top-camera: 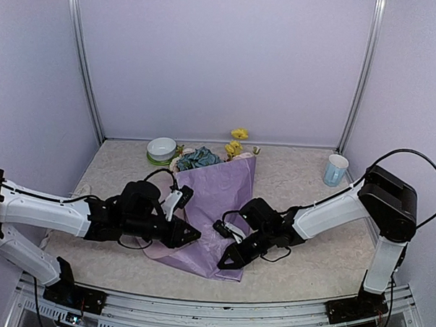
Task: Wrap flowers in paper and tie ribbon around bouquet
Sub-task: Press the fold line on the 2/3-folded wrapping paper.
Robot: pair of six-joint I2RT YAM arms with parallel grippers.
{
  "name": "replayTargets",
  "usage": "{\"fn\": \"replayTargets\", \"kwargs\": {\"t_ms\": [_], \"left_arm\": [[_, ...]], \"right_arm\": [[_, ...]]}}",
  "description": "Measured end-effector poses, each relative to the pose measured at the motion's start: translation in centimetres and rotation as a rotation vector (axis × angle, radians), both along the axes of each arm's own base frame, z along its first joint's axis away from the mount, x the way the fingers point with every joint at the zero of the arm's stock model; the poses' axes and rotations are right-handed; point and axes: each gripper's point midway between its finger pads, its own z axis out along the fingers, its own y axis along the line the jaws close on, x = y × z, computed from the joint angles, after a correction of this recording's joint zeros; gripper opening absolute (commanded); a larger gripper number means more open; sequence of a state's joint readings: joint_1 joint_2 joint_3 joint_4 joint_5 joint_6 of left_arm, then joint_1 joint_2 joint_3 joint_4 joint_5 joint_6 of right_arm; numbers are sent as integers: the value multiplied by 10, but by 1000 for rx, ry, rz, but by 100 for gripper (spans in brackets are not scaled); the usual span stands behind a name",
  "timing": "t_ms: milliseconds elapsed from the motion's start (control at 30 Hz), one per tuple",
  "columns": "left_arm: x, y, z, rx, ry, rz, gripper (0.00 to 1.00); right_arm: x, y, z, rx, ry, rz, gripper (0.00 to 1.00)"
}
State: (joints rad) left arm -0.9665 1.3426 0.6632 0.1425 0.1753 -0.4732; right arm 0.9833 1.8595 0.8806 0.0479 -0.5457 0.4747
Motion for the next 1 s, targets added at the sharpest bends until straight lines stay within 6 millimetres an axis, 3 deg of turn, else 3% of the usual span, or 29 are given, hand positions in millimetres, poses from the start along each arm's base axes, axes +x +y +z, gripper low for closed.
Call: {"fn": "replayTargets", "kwargs": {"t_ms": [133, 200, 367, 433, 533, 767, 933, 1000], "left_arm": [[-42, 13, -63, 177, 129, -46, 22], [-53, 13, -81, 244, 157, -66, 20], [-48, 5, -120, 381, 199, -47, 14], [-44, 0, -120, 379, 207, -31, 14], [-50, 8, -122, 371, 236, 5, 12], [-76, 71, -123, 358, 373, 185, 16], [-75, 110, -122, 347, 441, 353, 17], [-74, 125, -122, 353, 455, 417, 22]], "right_arm": [[0, 0, 0, 8, 24, -26, 9], [-1, 0, -1, 14, 32, -36, 8], [-1, 0, -1, 29, 39, -50, 8], [-1, 0, -1, 33, 39, -57, 8], [0, 0, -1, 36, 39, -63, 8], [-1, 1, 0, 33, 36, -61, 8], [-2, 1, 0, 19, 32, -55, 8], [-2, 2, 0, 16, 27, -51, 8]]}}
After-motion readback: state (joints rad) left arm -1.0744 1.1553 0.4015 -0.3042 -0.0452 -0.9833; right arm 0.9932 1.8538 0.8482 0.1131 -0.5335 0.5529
